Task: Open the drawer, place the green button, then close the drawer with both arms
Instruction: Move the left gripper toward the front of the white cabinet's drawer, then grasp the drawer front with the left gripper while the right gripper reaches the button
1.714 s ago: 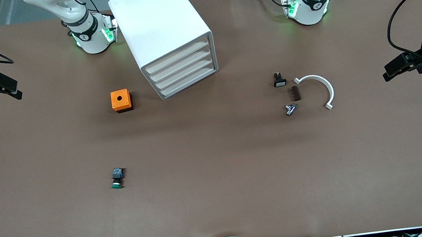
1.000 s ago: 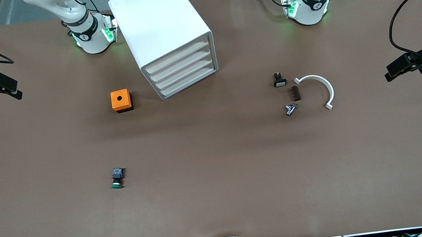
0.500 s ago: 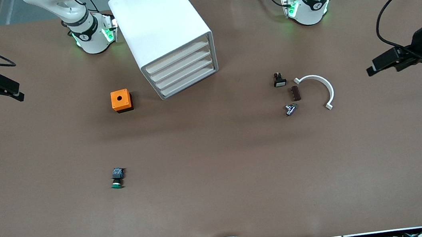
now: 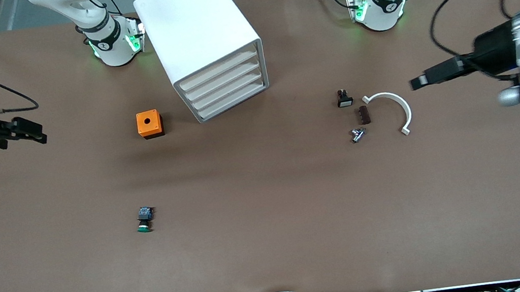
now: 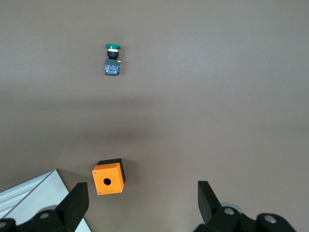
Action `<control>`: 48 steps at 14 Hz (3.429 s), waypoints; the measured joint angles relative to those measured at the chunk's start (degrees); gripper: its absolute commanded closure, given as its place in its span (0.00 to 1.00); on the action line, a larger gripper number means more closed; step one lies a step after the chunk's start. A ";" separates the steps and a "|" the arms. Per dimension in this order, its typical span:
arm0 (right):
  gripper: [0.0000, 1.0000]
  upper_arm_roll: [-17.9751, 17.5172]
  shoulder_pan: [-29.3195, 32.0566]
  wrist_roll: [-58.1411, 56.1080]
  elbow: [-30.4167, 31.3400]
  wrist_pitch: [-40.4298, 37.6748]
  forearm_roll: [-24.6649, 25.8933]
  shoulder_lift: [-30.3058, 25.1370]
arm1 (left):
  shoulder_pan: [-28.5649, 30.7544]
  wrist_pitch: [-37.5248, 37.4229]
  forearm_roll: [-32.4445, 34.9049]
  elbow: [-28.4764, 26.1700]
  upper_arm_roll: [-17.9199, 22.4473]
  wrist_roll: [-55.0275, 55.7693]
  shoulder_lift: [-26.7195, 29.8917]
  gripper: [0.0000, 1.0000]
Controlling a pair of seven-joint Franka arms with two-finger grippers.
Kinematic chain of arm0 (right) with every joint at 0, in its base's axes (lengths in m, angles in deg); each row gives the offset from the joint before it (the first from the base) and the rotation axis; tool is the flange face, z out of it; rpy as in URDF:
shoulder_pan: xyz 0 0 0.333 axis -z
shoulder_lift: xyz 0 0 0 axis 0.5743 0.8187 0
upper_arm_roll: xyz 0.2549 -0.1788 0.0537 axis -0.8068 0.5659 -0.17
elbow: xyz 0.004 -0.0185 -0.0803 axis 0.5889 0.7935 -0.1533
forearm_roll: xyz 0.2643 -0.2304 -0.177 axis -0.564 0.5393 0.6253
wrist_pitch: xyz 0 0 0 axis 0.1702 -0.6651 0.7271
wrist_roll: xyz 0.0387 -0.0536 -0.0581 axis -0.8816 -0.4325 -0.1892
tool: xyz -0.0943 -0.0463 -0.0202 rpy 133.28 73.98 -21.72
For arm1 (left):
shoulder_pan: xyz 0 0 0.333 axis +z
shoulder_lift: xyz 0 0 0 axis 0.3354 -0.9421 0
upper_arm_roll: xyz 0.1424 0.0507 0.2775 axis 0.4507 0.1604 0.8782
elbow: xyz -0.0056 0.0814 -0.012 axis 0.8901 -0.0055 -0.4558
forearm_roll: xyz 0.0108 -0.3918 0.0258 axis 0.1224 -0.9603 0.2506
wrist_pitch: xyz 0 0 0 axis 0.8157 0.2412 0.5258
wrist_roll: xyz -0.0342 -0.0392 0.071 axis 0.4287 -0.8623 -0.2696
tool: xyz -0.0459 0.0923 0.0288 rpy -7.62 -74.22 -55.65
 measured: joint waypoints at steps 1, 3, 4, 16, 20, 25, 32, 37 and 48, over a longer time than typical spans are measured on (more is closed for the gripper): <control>0.00 0.07 0.15 0.00 -0.10 0.08 0.01 0.80 | -1.05 0.01 -3.30 -0.05 -0.10 2.54 -1.34 0.00; 0.00 0.28 0.92 0.00 -0.12 0.51 0.02 2.82 | -2.95 0.01 -9.02 -0.14 -0.15 6.66 -4.57 0.00; 0.00 0.33 1.46 -0.02 -0.14 0.98 0.02 3.80 | -4.09 0.03 -10.92 -0.16 -0.16 8.62 -6.31 0.00; 0.00 0.35 2.12 0.40 -1.30 1.32 -0.08 6.27 | -20.63 18.96 -17.30 3.03 -0.37 36.63 -21.27 0.00; 0.00 -0.08 1.72 7.85 -1.28 0.73 -0.15 6.38 | -21.73 19.11 -18.51 4.49 -0.38 48.90 -26.90 0.00; 0.00 -0.42 -0.72 14.71 -1.22 0.05 -0.16 6.38 | -23.53 18.99 -18.57 4.84 -0.44 63.68 -34.34 0.00; 0.00 -0.40 -0.90 15.55 -0.62 -0.05 -0.16 6.38 | -26.30 12.63 -18.58 5.09 -0.54 76.49 -40.97 0.00; 0.00 -0.40 -1.04 16.34 -0.61 -0.06 -0.16 6.38 | -26.75 6.85 -18.97 5.18 -1.75 84.00 -44.25 0.01; 0.00 -0.68 -6.80 20.58 0.74 14.24 -0.27 10.42 | -27.60 0.55 -25.10 5.21 -3.74 95.29 -48.46 0.44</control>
